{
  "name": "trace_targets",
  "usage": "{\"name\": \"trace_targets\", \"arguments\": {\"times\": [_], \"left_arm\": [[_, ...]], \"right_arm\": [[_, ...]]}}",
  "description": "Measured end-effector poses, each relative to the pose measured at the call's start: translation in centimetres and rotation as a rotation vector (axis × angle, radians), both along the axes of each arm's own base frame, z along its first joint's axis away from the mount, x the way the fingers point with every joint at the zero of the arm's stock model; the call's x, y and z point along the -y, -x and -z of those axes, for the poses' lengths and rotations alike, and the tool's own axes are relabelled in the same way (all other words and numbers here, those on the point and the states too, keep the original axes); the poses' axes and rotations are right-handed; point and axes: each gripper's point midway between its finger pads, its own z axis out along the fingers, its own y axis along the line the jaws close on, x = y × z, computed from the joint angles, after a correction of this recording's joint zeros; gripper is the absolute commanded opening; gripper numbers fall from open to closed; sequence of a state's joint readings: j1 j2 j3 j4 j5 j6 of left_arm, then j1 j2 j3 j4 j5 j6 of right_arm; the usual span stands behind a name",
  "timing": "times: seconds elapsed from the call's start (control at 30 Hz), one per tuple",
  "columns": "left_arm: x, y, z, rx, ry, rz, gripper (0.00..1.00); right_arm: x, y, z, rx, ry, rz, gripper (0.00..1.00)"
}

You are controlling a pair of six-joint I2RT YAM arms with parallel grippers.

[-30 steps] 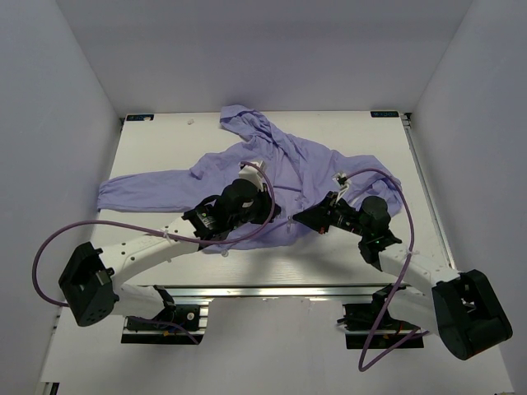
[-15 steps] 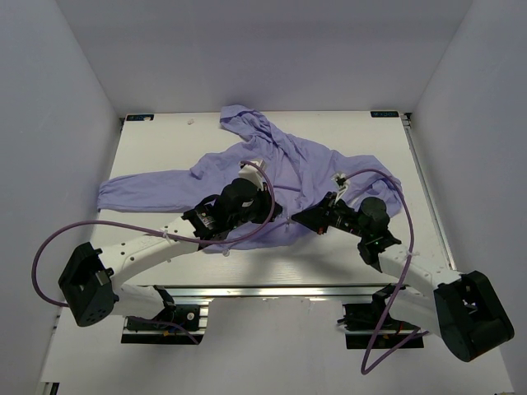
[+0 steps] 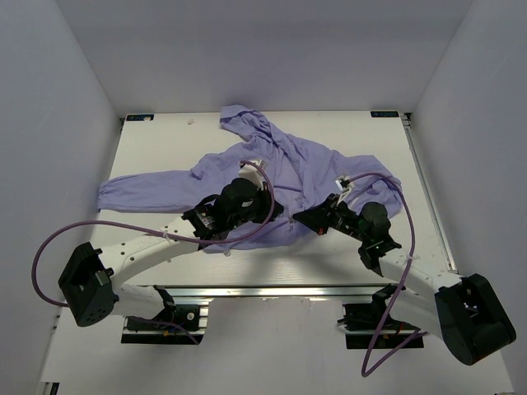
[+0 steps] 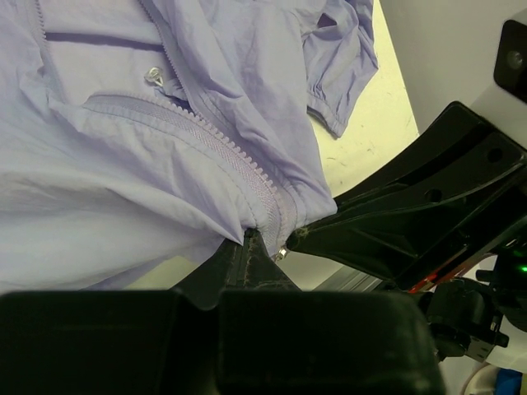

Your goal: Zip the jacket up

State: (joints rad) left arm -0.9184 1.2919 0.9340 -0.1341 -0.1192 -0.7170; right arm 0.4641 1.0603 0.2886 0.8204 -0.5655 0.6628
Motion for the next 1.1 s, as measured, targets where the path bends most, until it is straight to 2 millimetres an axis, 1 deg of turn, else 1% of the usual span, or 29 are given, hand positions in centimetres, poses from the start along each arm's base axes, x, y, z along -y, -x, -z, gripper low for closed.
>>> {"name": "trace_targets", "arguments": {"times": [0.33, 0.57, 0.67, 0.83, 1.1], "left_arm": [[-0.1, 0.0, -0.5, -0.011, 0.026, -0.025, 0.00], [-0.9, -0.2, -0.6, -0.024, 0.041, -0.084, 0.00], [-1.0, -0.1, -0.9, -0.022, 0.048, -0.102, 0.00], [-1.2, -0.2, -1.0, -0.021, 0.049, -0.128, 0.00], [-1.8, -0.5, -1.3, -0.018, 0.057, -0.182, 0.00]], "right_arm": [[-0.5, 0.3, -0.7, -0.004, -0.051, 0.018, 0.00], [-0.1, 0.0, -1.5, -0.008, -0.086, 0.086, 0.00], [-0.4, 0.3, -1.7, -0.011, -0.090, 0.104, 0.00], [-1.0, 0.9, -1.5, -0.023, -0.081, 0.120, 0.00], [-1.3, 1.0, -1.2, -0.025, -0.063, 0.179, 0.00]]}}
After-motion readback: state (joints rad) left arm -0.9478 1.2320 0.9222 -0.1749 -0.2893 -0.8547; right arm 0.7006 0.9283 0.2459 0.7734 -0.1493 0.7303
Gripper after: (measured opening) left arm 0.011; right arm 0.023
